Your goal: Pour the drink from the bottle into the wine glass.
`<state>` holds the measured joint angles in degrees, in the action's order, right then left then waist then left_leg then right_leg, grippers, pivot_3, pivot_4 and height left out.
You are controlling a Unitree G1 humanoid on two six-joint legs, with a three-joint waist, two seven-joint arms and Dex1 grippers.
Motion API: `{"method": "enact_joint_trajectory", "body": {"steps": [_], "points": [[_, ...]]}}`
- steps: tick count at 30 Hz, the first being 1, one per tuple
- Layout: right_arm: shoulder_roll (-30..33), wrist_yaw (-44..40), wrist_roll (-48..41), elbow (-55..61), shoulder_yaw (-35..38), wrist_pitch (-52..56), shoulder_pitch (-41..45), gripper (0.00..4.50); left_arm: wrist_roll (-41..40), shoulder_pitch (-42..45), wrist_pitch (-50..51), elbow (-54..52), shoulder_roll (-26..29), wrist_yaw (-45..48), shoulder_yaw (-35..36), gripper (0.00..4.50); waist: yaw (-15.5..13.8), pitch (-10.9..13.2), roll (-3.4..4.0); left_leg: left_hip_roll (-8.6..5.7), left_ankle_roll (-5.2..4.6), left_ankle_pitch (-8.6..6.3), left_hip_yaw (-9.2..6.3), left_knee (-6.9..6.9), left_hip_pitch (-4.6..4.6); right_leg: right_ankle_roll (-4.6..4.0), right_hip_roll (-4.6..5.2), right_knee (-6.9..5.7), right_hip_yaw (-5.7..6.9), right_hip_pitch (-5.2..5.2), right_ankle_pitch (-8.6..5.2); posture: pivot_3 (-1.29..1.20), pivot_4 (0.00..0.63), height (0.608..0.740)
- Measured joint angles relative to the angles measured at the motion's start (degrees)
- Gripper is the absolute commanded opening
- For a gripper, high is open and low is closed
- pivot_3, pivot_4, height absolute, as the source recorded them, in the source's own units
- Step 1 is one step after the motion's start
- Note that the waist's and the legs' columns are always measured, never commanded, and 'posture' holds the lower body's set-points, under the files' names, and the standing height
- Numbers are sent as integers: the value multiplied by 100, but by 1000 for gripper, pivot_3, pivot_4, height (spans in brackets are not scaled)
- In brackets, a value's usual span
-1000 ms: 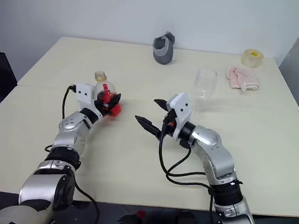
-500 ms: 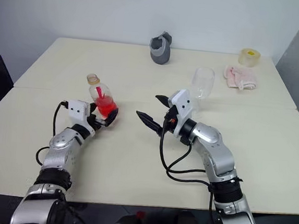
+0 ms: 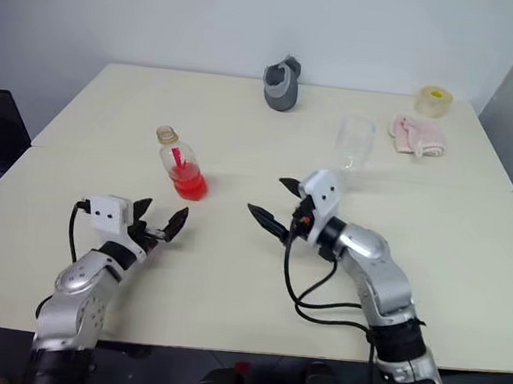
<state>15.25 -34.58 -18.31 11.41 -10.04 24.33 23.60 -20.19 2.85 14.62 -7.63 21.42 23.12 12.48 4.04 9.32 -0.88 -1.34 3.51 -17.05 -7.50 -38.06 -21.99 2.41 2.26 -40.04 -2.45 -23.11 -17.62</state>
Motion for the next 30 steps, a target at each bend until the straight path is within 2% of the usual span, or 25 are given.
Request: {"method": "enact_joint_trajectory", "body": {"steps": [5, 9, 21, 30], "points": [[408, 287, 272, -78, 288, 30, -318, 4500, -442, -531, 857, -1474, 131, 191, -423, 4486, -88, 0, 0, 2, -3, -1, 6, 0, 3, 0, -5, -6, -4, 0, 0, 0, 150, 740], [340, 769, 459, -318, 560, 76, -262, 4500, -780, -492, 1256, -2069, 400, 445, -513, 4486, -73, -1, 1, 5, -3, -2, 14, 5, 11, -1, -17, -9, -9, 3, 0, 0, 150, 740], [-203, 1820, 1052, -2167, 894, -538, 604, 4500, -1577, -444, 1750, -2292, 1146, 1526, -546, 4486, -75, 0, 1, 6, -1, 0, 27, 5, 10, -1, -30, -7, -9, 2, 0, 0, 150, 740], [-392, 2019, 1060, -2852, 1103, -939, 908, 4500, -1535, -192, 1709, -2077, 1111, 1532, -544, 4486, -55, 0, 1, 7, -1, 0, 35, 6, 10, -1, -29, -6, -15, 1, 0, 0, 150, 740]]}}
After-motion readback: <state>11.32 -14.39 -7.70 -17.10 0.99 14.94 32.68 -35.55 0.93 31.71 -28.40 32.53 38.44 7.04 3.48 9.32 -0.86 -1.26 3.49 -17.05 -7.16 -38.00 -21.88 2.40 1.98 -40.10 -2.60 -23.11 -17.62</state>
